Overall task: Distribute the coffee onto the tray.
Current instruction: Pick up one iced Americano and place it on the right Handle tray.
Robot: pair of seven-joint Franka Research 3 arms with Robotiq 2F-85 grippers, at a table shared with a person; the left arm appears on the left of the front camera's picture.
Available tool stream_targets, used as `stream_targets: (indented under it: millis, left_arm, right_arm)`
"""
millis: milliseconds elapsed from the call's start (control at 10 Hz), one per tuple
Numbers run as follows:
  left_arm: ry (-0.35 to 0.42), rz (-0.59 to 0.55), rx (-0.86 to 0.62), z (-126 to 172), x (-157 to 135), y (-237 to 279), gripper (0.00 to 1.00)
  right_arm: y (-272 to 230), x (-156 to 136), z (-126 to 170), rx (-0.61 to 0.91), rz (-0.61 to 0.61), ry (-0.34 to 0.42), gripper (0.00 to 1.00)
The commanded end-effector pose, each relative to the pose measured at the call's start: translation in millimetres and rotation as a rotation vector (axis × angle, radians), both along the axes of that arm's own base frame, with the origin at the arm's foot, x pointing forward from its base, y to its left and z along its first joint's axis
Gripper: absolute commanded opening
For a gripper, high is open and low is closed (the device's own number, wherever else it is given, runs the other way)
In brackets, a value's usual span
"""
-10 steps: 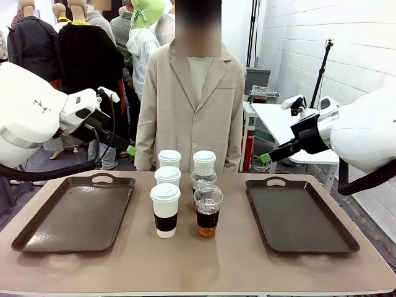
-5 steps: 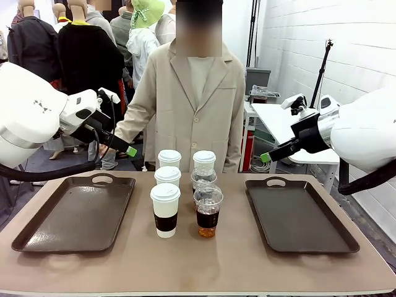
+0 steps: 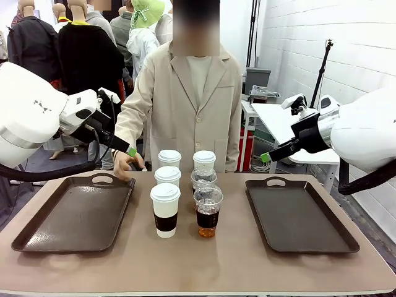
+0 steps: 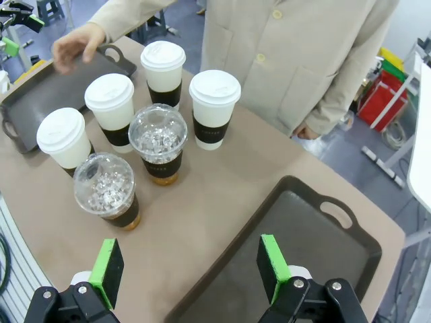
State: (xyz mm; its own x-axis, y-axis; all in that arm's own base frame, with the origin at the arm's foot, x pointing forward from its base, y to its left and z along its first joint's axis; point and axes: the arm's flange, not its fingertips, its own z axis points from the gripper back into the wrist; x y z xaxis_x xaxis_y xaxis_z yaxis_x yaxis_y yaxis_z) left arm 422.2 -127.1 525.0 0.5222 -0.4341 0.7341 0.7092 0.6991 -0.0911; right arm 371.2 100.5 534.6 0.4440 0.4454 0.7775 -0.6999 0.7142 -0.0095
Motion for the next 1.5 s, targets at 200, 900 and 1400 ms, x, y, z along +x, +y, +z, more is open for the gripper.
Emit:
stream_targets:
  millis: [200, 900, 1400]
  left_arm:
    - [0.010, -0.002, -0.016, -1, 1, 1, 1.00]
    - [0.010, -0.002, -0.016, -1, 1, 1, 1.00]
    - [0.010, -0.002, -0.016, -1, 1, 1, 1.00]
  right_arm:
    - [0, 1, -1, 0.010, 0.005, 0.005, 1.00]
    - [-9, 2, -20, 0.011, 0.072, -0.003, 1.00]
    - [-27, -1, -58, 0.056, 0.290, -0.052, 1.00]
